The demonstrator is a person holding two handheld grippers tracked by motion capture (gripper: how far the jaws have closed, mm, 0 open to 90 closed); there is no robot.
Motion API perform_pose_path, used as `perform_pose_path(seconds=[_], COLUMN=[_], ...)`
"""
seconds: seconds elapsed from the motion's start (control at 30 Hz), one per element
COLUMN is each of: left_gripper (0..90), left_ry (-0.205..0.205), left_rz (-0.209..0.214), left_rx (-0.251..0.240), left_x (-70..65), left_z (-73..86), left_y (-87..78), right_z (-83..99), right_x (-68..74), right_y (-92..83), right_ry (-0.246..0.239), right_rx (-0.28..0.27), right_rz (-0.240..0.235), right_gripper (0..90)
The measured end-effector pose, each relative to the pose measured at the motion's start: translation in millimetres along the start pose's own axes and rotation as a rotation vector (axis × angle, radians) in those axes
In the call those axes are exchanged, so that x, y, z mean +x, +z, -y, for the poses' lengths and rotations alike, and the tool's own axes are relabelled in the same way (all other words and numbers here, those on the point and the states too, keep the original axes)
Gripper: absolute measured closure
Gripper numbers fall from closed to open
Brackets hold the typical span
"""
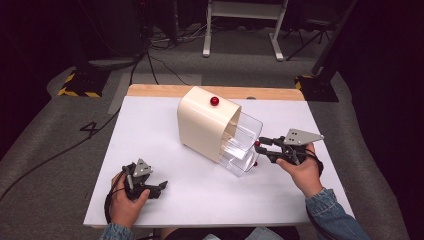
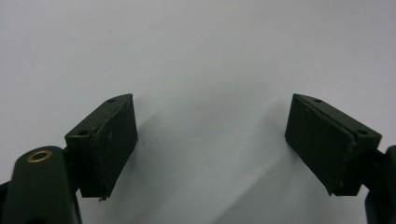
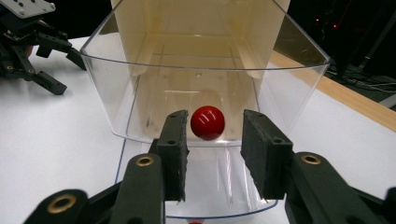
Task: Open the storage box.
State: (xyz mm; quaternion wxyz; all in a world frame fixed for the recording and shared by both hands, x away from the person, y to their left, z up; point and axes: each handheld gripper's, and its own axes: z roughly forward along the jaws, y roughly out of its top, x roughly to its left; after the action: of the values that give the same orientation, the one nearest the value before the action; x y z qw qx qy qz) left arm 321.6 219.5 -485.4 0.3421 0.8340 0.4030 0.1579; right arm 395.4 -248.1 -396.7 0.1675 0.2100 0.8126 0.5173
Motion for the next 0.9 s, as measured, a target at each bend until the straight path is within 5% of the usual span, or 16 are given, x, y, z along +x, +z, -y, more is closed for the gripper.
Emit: perform_pose_path(seconds=[0.27,0.63,0.9], left_gripper=[17.1,17.2,17.2], left_ry=[0.002,0.002,0.002], left_rz=[-0.002,-0.003,-0.003], left_rx=[-0.001,-0.001,-0.001], left_x=[-0.1,-0.2,-0.2], left_z=[0.1,0.1,0.2], left_y=[0.0,-0.1,-0.1], right_z=[4.1,10.2,32.4], right_x=[-0.9,-2.1,-11.9], right_y=[-5.7,-27.0,-51.6], right_ry=[0.009,0.017,0.096], right_rx=[0.006,0.016,0.066], right_rz=[0.010,0.032,0.076], right_gripper=[49.2,43.6,36.2])
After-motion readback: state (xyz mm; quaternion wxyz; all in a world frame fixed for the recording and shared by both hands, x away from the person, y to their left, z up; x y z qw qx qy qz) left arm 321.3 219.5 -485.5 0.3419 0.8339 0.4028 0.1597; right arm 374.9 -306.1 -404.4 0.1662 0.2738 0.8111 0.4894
